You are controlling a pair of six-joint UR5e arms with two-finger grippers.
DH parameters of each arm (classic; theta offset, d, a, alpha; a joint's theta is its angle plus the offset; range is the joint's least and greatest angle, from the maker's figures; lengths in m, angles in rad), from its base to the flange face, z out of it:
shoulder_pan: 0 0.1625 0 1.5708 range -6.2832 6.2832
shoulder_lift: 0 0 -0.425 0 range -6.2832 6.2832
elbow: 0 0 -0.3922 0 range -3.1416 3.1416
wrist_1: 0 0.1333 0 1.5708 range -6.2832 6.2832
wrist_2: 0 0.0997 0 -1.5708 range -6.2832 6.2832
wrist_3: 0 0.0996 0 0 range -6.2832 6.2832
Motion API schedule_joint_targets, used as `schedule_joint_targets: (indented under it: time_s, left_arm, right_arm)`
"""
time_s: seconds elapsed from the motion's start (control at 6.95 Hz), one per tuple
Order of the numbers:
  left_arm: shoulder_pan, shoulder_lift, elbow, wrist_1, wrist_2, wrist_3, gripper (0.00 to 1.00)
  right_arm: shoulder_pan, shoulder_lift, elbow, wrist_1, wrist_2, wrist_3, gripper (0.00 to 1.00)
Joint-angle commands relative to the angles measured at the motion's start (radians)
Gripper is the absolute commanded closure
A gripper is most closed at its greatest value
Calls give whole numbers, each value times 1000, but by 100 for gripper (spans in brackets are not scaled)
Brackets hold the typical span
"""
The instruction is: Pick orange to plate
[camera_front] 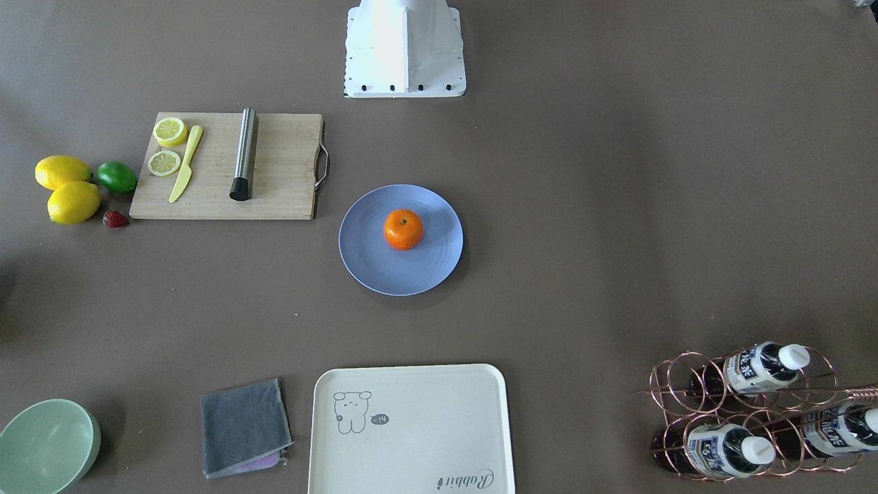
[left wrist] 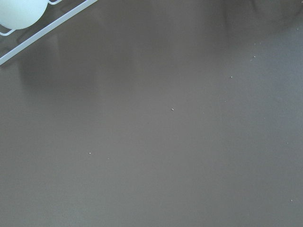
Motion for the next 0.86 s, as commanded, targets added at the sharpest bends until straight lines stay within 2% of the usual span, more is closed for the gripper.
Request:
schedule_joint_targets:
  time_s: [0.0, 0.72]
  left_arm:
    - [0, 0, 0, 0, 0, 0, 2]
    - [0, 7, -1, 0, -3, 0, 2]
  right_arm:
    - [0, -1, -18, -1, -1, 0, 0]
    - [0, -17, -23, -3, 3, 2, 0]
